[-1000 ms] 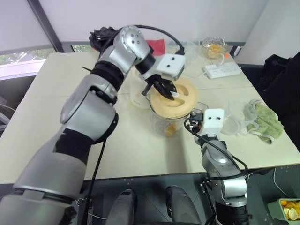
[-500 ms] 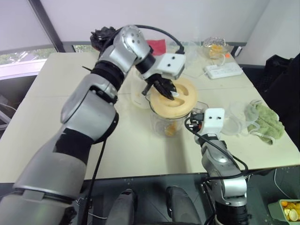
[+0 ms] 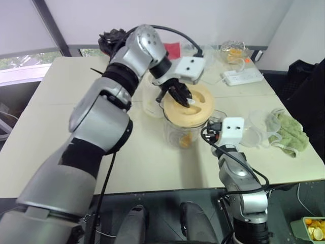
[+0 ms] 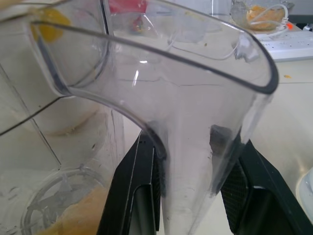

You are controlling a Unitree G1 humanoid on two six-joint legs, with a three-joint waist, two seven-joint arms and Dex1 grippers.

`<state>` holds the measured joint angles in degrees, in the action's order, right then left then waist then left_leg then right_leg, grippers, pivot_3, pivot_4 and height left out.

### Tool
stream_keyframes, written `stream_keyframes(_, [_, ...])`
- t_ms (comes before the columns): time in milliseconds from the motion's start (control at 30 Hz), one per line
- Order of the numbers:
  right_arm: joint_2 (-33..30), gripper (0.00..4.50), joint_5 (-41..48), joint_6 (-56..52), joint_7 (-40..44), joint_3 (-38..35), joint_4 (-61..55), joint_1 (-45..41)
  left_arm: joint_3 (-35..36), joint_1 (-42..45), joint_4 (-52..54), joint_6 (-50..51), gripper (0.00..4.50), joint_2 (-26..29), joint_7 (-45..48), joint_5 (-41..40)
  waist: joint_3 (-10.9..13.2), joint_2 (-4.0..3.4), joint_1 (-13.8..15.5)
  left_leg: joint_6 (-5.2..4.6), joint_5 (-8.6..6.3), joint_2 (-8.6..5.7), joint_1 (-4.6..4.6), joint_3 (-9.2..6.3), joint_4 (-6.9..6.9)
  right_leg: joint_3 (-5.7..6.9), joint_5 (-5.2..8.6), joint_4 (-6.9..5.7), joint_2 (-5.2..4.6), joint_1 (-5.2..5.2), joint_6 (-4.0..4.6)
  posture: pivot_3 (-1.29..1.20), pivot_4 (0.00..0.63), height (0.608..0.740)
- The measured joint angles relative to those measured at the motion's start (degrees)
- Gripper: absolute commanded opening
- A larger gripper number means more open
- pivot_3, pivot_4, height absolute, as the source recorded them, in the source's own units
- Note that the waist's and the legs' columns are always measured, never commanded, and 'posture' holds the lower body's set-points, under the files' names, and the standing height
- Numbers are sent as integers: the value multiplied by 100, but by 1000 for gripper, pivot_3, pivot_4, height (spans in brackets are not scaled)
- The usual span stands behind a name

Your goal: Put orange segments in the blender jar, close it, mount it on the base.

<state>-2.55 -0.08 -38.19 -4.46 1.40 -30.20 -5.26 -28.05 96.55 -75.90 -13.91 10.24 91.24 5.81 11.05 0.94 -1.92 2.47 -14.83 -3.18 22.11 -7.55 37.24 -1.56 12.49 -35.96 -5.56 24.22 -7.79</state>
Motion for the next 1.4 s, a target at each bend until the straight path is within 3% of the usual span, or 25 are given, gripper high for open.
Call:
stream_keyframes(700, [53, 1005, -39, 128, -180, 32, -2, 47, 687, 144, -185, 586, 246, -188, 64, 497, 0, -3, 69, 0, 0, 0, 5, 0, 0, 1, 3, 2, 0, 6, -5, 0, 150, 740])
stream_keyframes(1100, [52, 1005, -96, 150, -191, 99, 69, -3, -232, 271, -219, -268, 246, -41, 106, 501, -12, -12, 70, 0, 0, 1, -12, 1, -2, 0, 4, 1, 0, -9, -4, 0, 150, 740])
stream_keyframes(1267, [131, 1005, -157, 156, -254, 135, 66, 102, -286, 162, -171, -285, 246, -60, 102, 499, -31, -13, 69, -11, -9, 4, -75, -3, -18, 3, 34, 14, 0, -75, 4, 0, 150, 740])
stream_keyframes(1400, [164, 1005, -200, 187, -316, 119, -13, 264, -267, 102, -145, -96, 246, -181, 98, 410, -93, -28, 82, -22, -16, 4, -74, -9, -20, 9, 44, 42, -1, -89, 15, 0, 150, 740])
